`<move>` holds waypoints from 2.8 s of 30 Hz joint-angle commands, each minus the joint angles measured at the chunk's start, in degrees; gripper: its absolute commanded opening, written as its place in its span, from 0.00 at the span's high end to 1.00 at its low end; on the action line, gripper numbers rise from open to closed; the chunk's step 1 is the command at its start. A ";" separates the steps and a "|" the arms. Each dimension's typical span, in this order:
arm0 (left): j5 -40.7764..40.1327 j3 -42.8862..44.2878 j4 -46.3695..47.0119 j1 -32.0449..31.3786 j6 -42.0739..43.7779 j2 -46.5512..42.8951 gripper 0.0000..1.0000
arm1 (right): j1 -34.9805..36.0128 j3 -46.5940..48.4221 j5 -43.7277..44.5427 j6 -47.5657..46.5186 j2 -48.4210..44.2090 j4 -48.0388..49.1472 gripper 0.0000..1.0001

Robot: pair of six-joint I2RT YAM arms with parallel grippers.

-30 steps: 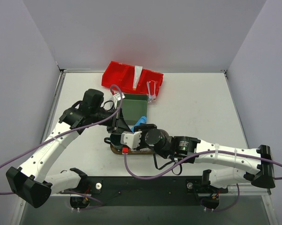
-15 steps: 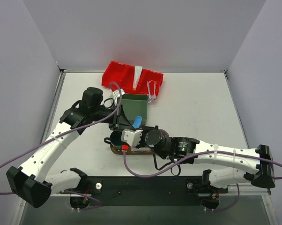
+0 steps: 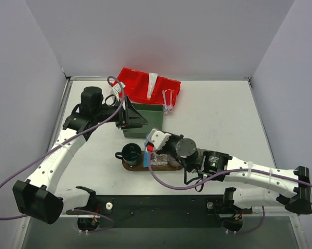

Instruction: Prepare toiletry sets of a toothbrush and toothpaste on the tray

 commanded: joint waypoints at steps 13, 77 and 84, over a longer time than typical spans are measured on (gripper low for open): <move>-22.94 7.03 -6.46 2.82 21.99 0.21 0.17 | -7.54 1.32 -9.79 22.79 -6.88 -8.52 0.77; -34.31 -5.63 -1.81 -0.52 10.85 26.56 0.24 | -15.98 0.54 -16.05 43.37 -9.42 -18.37 0.53; -33.95 -4.14 -0.93 -1.22 10.58 30.52 0.23 | -17.21 -1.58 -15.96 43.64 -11.54 -18.46 0.53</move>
